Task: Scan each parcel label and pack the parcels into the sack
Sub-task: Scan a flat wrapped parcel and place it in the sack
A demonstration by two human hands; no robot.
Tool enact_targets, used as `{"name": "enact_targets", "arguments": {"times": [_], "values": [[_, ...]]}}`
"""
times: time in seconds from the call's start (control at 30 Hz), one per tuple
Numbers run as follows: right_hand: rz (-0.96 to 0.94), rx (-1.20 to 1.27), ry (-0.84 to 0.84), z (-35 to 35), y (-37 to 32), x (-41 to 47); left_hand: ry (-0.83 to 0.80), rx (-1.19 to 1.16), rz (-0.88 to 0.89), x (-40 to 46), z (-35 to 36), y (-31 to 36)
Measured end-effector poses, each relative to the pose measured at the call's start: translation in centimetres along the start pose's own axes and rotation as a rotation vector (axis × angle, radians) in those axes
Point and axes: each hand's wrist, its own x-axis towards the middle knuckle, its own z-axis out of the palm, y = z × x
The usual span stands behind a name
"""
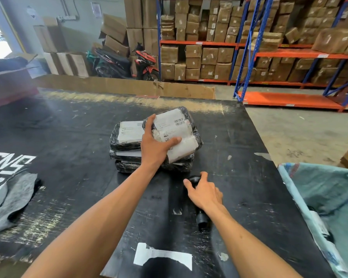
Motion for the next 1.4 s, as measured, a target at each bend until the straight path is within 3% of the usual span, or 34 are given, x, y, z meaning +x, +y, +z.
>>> {"name": "enact_targets", "arguments": {"times": [0.1,0.2,0.27,0.47,0.6,0.83,0.9,1.03,1.13,1.3,1.4], "values": [[-0.003,0.12,0.038,-2.2,1.3,0.6,-0.032,0.013,-0.001,-0.1,1.3,-0.3],[-0.081,0.527,0.137,-5.8,3.6,1.4,-0.086,0.037,0.003,-0.4,3.5,-0.5],[-0.145,0.648,0.246,-8.4,5.4,1.8,-0.145,0.021,-0.018,-0.9,5.6,-0.6],[-0.242,0.731,0.236,-15.0,11.6,3.0,-0.38,-0.046,-0.047,-3.4,14.1,-0.2],[-0.293,0.585,0.23,-17.7,17.0,3.8,-0.559,-0.117,-0.11,-5.6,20.8,0.0],[-0.172,0.747,0.245,-21.1,29.5,4.8,-0.934,-0.042,-0.242,-8.3,32.2,-0.2],[-0.142,0.782,0.265,-22.0,33.1,5.4,-0.908,0.023,-0.272,-9.2,35.3,-0.5],[-0.029,0.813,0.257,-23.1,40.5,6.5,-0.76,0.331,-0.116,-10.7,40.0,-3.0],[0.038,0.779,0.209,-22.1,44.8,6.7,-0.755,0.592,-0.09,-11.0,42.3,-5.8],[0.145,0.756,0.07,-17.2,49.0,8.3,-0.876,0.789,0.073,-10.7,44.8,-8.3],[0.172,0.744,-0.012,-14.2,49.8,10.3,-0.86,0.879,0.172,-10.7,45.0,-9.3]]}}
